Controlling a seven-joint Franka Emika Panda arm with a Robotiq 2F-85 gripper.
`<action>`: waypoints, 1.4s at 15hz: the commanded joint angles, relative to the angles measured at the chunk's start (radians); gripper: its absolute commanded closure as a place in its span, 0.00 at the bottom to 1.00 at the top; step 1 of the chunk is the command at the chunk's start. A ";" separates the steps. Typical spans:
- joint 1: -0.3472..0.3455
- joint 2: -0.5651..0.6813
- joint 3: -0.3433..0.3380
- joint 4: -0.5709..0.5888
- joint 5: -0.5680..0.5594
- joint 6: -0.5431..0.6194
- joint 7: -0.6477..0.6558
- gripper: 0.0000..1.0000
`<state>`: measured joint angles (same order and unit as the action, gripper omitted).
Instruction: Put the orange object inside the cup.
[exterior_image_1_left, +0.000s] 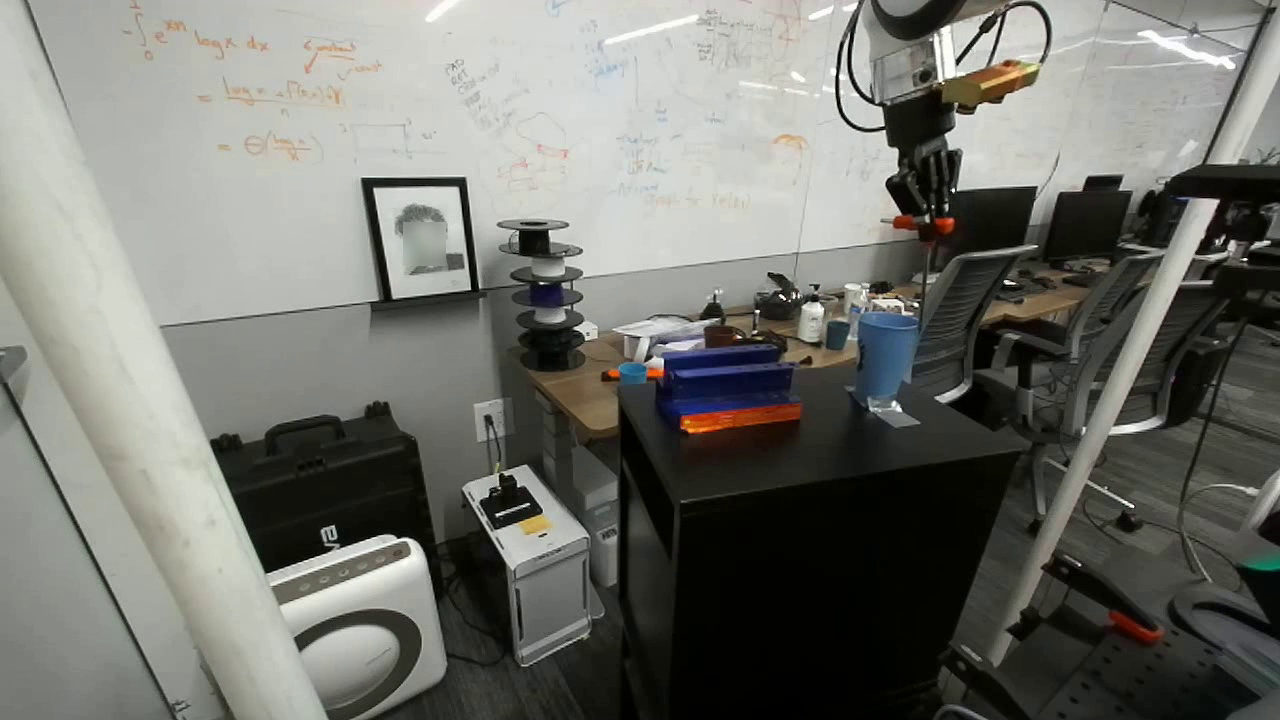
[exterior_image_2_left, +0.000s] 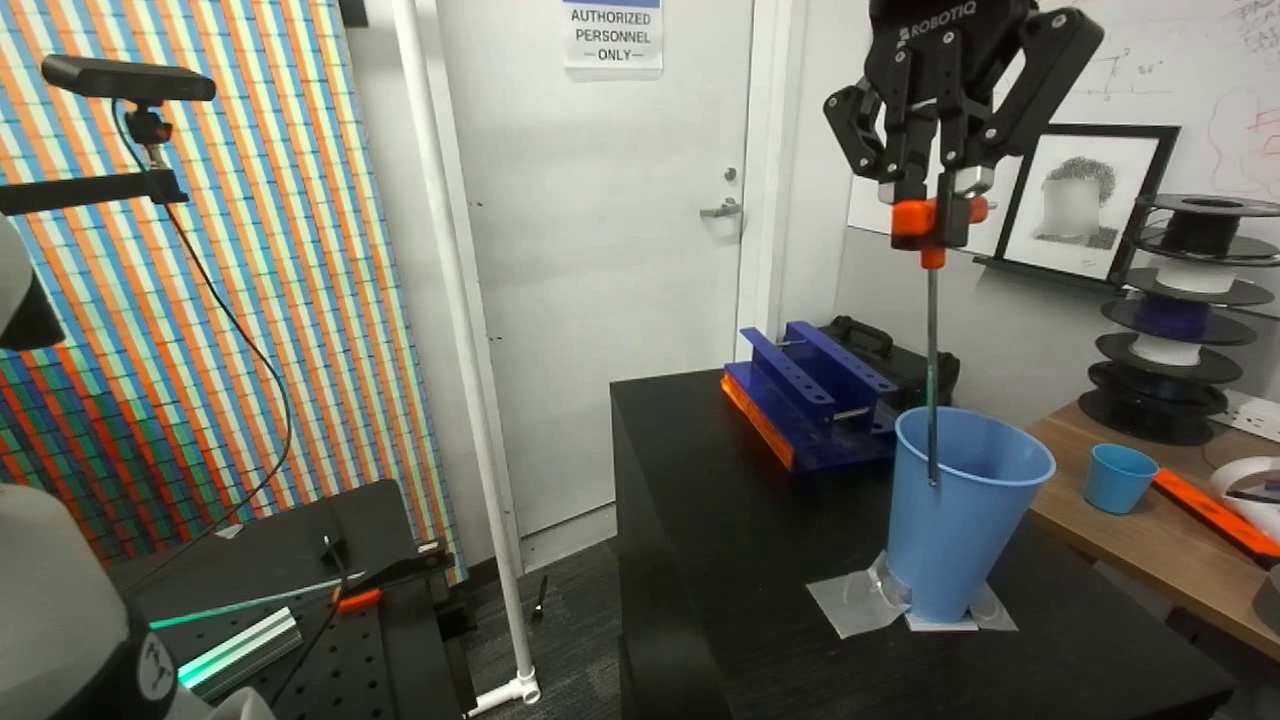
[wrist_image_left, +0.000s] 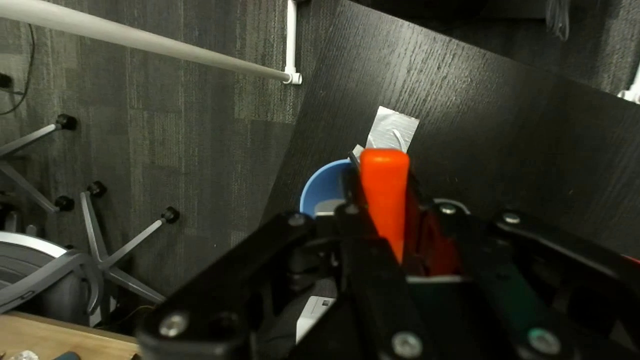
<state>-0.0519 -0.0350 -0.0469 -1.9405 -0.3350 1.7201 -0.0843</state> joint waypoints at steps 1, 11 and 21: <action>0.006 0.010 0.006 0.046 -0.023 -0.007 0.018 0.90; 0.004 -0.029 0.007 0.075 -0.055 -0.013 0.023 0.90; 0.006 0.096 0.005 0.078 0.007 0.024 -0.008 0.90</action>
<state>-0.0456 0.0302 -0.0408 -1.8824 -0.3539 1.7366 -0.0711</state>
